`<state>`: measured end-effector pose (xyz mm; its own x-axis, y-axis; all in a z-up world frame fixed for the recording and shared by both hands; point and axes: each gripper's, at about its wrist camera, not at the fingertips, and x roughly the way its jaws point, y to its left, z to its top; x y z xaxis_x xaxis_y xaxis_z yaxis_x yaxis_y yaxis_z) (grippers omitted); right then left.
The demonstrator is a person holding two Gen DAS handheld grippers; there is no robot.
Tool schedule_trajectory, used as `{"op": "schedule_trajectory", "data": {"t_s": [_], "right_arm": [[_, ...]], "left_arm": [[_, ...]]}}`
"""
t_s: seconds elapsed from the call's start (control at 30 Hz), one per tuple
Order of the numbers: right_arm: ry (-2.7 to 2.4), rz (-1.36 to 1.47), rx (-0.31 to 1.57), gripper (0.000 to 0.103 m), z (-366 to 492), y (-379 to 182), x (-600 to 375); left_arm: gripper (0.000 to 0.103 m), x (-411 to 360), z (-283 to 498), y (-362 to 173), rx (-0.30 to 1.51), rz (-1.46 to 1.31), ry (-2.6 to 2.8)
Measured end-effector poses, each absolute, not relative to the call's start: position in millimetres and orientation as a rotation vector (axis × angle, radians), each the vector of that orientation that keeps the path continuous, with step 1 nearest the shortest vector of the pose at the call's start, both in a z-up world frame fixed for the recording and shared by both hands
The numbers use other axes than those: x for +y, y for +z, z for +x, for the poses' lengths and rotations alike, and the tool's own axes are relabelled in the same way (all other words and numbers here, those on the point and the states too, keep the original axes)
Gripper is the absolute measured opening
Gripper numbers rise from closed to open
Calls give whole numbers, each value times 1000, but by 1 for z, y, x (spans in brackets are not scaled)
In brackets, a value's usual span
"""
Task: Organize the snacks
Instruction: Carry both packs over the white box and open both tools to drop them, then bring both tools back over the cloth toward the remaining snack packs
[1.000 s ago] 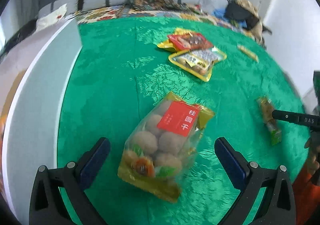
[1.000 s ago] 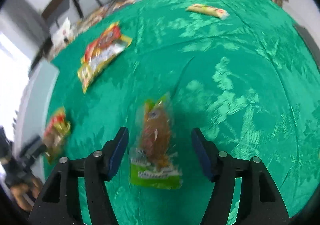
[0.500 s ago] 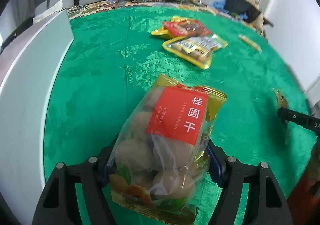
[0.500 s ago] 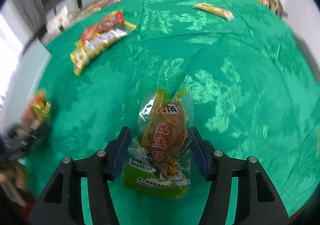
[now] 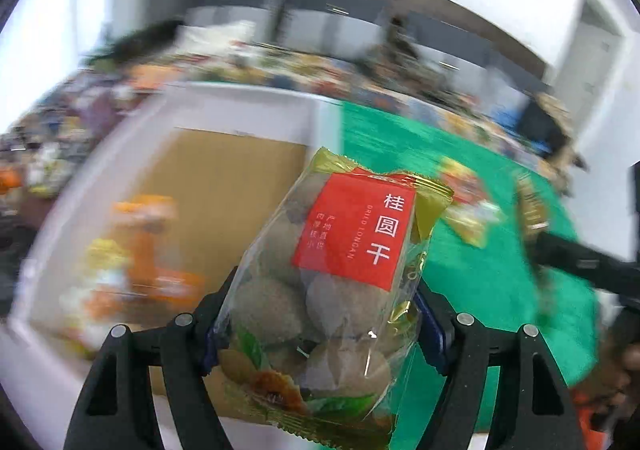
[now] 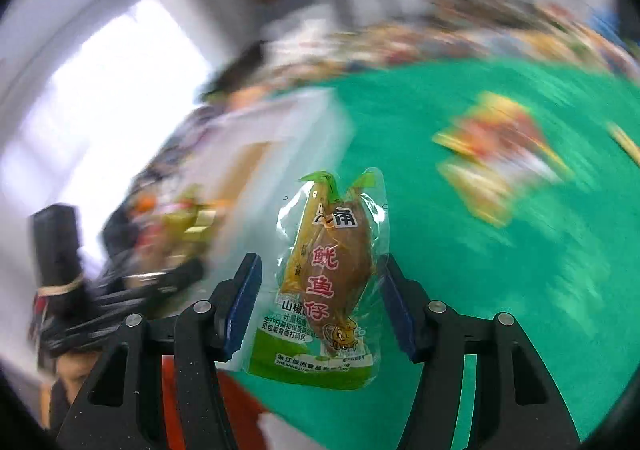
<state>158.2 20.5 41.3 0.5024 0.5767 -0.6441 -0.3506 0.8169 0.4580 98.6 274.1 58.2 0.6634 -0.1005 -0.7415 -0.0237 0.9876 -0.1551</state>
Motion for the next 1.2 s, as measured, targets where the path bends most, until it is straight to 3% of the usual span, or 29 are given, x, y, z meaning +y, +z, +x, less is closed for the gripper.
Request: {"op": "schedule_trajectory", "data": {"t_s": [0.17,0.27,0.4,0.5,0.63,0.83,1.03,1.2], "right_arm": [[785,188,846,69,165,67,144],[836,149,940,70,177,56,195],[827,138,894,70,174,60,199],[773,144,862,71,175,59,175],[598,57,813,74,172,37,117],[222,-74,900,74,165,-45,7],[-44,-100,955,74,145,-83,-92],[-113,-64,957,74,138,-88,-128]], "left_arm": [[81,362,87,46,860,-114,245],[88,393,73,39,855,-134,338],[97,407,56,37,814,-164,399],[97,391,62,38,782,-203,377],[97,339,73,46,750,-206,260],[103,211,83,41,798,-142,-63],[103,88,105,-27,984,17,-271],[103,48,130,-72,1021,106,-281]]}}
